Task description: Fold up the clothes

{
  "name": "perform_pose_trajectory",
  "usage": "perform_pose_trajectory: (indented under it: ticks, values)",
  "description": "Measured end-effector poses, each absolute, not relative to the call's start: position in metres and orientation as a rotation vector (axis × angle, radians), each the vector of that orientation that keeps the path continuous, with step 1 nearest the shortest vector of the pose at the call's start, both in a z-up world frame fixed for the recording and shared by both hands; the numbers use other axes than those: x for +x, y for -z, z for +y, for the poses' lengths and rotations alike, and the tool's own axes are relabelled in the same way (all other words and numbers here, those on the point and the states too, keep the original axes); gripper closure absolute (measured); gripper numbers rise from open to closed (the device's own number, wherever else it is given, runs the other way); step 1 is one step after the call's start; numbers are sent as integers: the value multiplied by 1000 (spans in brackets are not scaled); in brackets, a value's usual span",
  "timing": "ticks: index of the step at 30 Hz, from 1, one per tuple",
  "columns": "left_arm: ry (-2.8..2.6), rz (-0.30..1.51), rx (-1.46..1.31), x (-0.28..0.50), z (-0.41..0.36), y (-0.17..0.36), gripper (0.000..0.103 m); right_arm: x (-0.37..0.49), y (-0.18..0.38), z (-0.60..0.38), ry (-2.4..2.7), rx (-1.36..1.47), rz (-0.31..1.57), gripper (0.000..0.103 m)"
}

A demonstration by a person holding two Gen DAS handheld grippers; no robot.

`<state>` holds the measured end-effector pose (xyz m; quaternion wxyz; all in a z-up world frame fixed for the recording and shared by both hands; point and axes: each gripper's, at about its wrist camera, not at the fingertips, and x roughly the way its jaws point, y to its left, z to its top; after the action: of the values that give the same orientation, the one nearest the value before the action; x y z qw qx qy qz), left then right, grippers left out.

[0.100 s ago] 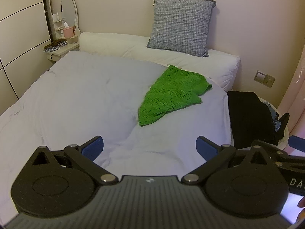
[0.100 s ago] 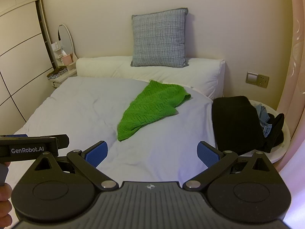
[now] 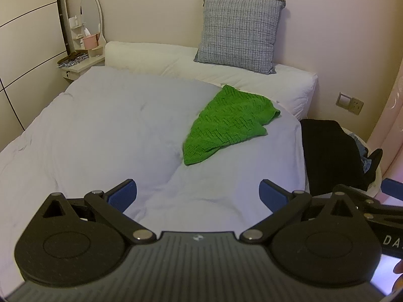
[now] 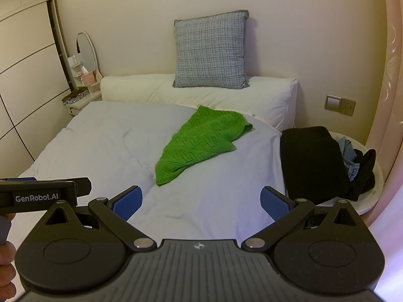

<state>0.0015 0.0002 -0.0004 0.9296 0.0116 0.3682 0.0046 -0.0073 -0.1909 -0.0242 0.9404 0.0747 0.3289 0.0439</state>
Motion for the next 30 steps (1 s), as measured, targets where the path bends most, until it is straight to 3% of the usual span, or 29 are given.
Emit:
perform_pose_trajectory:
  ticks: [30]
  values:
    - [4,782,14,4,35,31,1,-2,27,-168,-57,139,680,0]
